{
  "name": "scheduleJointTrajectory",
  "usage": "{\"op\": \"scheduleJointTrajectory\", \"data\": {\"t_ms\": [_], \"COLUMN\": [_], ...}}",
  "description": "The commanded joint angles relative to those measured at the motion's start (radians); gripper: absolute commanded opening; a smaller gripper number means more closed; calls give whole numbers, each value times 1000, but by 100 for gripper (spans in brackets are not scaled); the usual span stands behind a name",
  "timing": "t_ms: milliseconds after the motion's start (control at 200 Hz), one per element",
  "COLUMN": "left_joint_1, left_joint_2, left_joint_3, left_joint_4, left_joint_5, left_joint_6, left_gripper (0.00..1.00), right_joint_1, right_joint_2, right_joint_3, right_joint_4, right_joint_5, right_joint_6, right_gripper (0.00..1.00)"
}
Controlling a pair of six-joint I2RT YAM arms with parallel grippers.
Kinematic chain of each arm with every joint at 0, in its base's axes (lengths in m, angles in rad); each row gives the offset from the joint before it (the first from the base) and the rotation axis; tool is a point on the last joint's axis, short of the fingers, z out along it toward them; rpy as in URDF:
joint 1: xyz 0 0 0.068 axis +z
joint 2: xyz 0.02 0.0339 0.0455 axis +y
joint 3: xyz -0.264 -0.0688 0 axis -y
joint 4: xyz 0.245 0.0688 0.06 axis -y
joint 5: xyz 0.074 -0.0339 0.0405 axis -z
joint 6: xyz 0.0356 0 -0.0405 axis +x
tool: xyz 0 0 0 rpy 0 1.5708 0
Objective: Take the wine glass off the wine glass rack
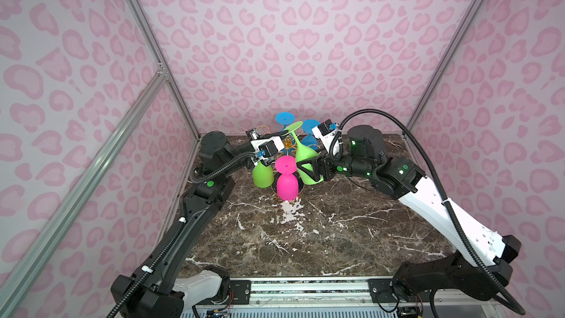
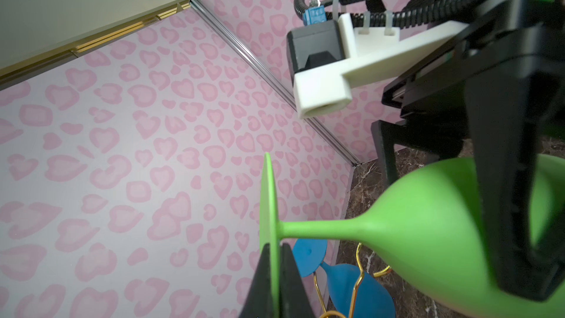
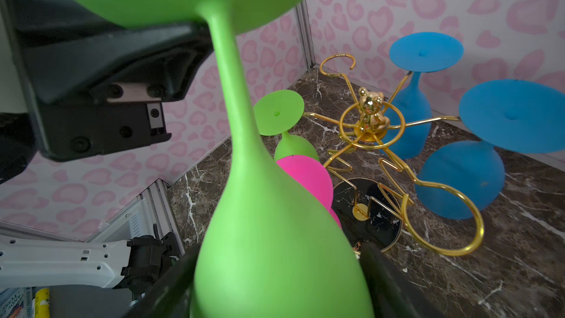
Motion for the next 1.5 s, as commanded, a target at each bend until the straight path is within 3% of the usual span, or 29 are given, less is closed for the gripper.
{"op": "scheduleJointTrajectory", "data": {"t_ms": [0,140,465,590,700,805,960,1205,1495], "left_joint_1": [-3,-3,-1,3,7,8,8,9,9], "left_joint_2": [-10,-21,-50,-59,-66,-58,-60,-67,-65], "left_joint_3": [0,-4,-41,-60,-98,-93,-100,-109,-103], "left_joint_4": [42,41,15,13,54,44,60,55,55], "left_joint_5": [-30,-51,-171,-181,-122,-95,-91,-100,-100], "left_joint_6": [-47,-107,-265,-374,-472,-526,-583,-587,-614], "left_gripper": [3,3,3,3,3,3,3,3,3], "right_joint_1": [1,-11,-35,-41,-43,-55,-68,-68,-67], "right_joint_2": [-29,-100,-376,-519,-656,-730,-693,-528,-429], "right_joint_3": [-27,-84,-315,-430,-572,-652,-670,-624,-609], "right_joint_4": [59,135,354,434,534,570,565,618,702], "right_joint_5": [-23,-13,27,98,219,277,244,139,100], "right_joint_6": [4,25,35,25,35,47,75,104,143], "right_gripper": [88,93,95,90,85,74,66,59,51]}}
